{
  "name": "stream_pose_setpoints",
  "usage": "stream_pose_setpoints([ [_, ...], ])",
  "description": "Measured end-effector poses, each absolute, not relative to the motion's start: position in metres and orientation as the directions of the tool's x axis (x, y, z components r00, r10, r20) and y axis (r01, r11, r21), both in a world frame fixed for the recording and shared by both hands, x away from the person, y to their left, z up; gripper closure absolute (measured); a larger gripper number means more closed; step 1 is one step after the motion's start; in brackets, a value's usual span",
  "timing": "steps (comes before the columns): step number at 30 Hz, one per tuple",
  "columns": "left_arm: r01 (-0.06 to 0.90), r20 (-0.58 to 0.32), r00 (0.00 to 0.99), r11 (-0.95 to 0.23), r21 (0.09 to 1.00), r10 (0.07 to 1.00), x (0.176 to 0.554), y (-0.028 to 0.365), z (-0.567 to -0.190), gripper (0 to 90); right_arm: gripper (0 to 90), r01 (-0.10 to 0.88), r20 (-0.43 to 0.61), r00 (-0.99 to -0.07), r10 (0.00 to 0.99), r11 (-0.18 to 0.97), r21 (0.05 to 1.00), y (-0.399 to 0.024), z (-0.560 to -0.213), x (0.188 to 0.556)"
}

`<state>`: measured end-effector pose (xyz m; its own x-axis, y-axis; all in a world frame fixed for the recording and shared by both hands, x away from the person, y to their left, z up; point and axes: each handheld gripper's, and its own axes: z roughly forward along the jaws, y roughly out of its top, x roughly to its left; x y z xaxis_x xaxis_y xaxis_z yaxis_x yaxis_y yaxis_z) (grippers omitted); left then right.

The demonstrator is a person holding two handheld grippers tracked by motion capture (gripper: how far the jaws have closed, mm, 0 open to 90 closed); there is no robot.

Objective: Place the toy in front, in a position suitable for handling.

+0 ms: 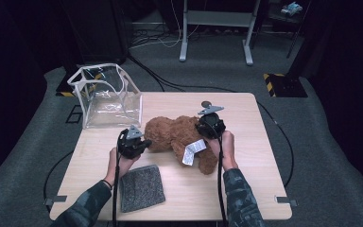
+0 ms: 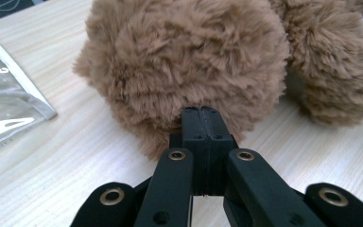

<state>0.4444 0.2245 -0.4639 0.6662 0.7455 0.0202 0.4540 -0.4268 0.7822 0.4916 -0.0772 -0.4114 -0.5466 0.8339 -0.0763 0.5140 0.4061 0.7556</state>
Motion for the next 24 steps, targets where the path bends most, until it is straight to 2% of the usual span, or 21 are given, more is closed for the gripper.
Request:
stream_pose_setpoints([
  [9, 0.468, 0.005, 0.663, -0.420, 0.778, 0.748, 0.445, 0.222, -0.470, 90.0, 72.5, 0.573, -0.030, -0.523, 0.852, 0.377, 0.727, -0.083, -0.423, 0.497],
  [11, 0.469, -0.003, 0.661, -0.410, 0.782, 0.750, 0.445, 0.223, -0.470, 88.6, 67.3, 0.572, -0.036, -0.520, 0.853, 0.379, 0.728, -0.084, -0.423, 0.496],
  [13, 0.475, -0.012, 0.661, -0.406, 0.781, 0.750, 0.445, 0.224, -0.470, 81.6, 61.4, 0.573, -0.027, -0.511, 0.859, 0.363, 0.734, -0.087, -0.421, 0.495],
  [17, 0.500, -0.035, 0.653, -0.396, 0.770, 0.757, 0.445, 0.226, -0.470, 52.6, 37.1, 0.571, -0.001, -0.475, 0.880, 0.309, 0.760, -0.097, -0.414, 0.488],
  [18, 0.506, -0.039, 0.648, -0.391, 0.769, 0.760, 0.444, 0.228, -0.470, 47.8, 33.0, 0.569, 0.011, -0.469, 0.883, 0.293, 0.768, -0.100, -0.412, 0.486],
  [20, 0.515, -0.056, 0.639, -0.373, 0.772, 0.767, 0.443, 0.230, -0.469, 38.7, 25.2, 0.566, 0.022, -0.465, 0.885, 0.278, 0.776, -0.108, -0.409, 0.481],
  [24, 0.520, -0.058, 0.644, -0.380, 0.765, 0.763, 0.438, 0.236, -0.465, 26.9, 14.9, 0.557, 0.038, -0.451, 0.892, 0.248, 0.793, -0.128, -0.406, 0.464],
])
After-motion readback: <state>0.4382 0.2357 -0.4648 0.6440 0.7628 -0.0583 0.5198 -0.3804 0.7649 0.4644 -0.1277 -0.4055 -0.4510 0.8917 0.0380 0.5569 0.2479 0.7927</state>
